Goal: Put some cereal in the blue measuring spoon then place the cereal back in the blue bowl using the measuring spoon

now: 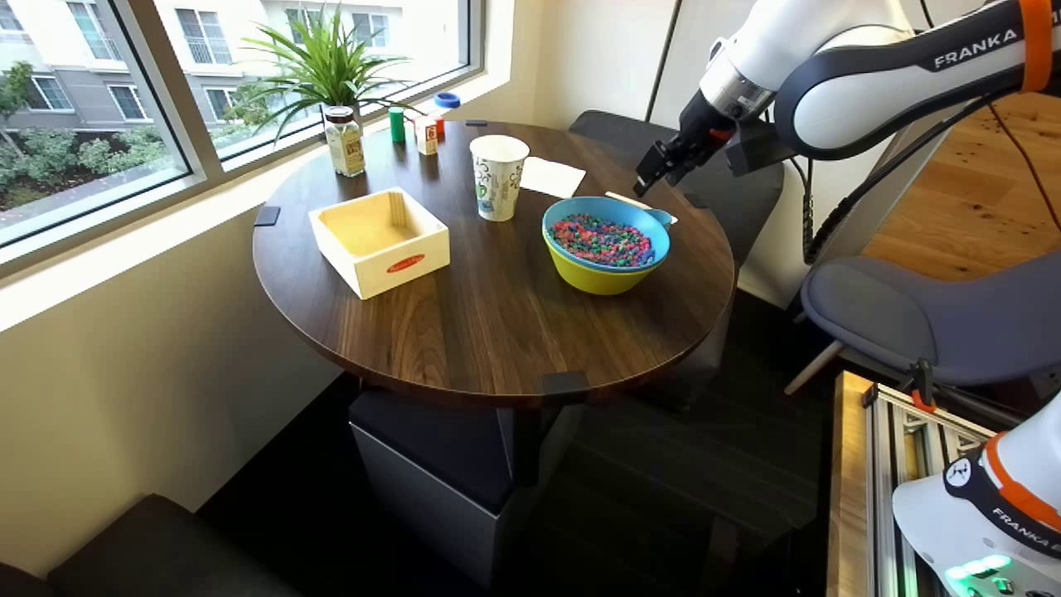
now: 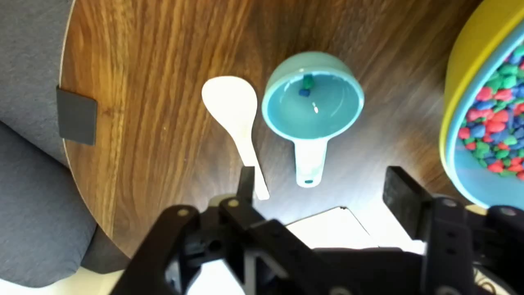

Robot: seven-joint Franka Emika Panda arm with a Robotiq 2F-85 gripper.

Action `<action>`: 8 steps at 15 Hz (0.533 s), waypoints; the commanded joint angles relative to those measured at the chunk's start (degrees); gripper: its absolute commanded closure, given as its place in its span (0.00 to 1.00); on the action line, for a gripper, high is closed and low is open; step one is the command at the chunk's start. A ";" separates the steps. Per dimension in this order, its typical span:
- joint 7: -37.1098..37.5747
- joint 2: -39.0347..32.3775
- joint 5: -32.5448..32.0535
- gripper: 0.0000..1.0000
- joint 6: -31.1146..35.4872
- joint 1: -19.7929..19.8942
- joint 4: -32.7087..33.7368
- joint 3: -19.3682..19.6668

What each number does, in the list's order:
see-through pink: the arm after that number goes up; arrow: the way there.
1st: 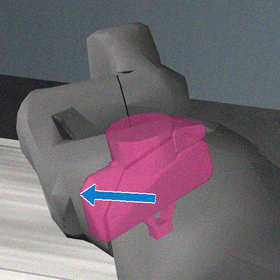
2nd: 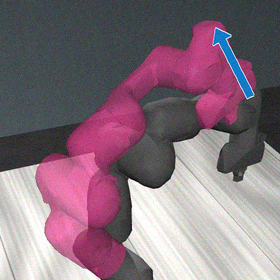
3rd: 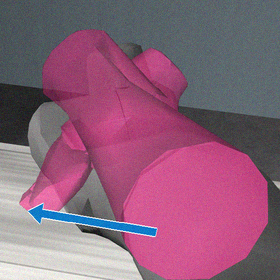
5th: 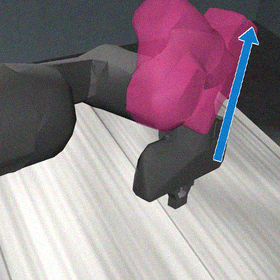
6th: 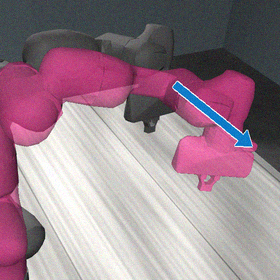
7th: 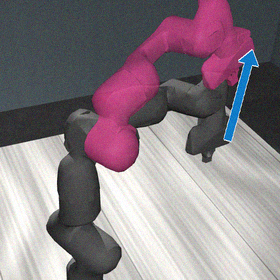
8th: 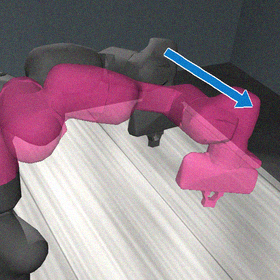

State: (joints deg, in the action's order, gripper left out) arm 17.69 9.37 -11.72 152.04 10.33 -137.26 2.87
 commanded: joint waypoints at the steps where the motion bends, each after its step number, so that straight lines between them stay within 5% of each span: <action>1: 1.63 1.42 -1.87 0.00 1.46 -0.24 1.38 -0.75; 8: -2.30 2.09 5.33 0.00 1.07 -6.23 1.93 -3.52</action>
State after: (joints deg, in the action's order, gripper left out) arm 17.47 11.62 -9.68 153.20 6.36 -134.67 0.21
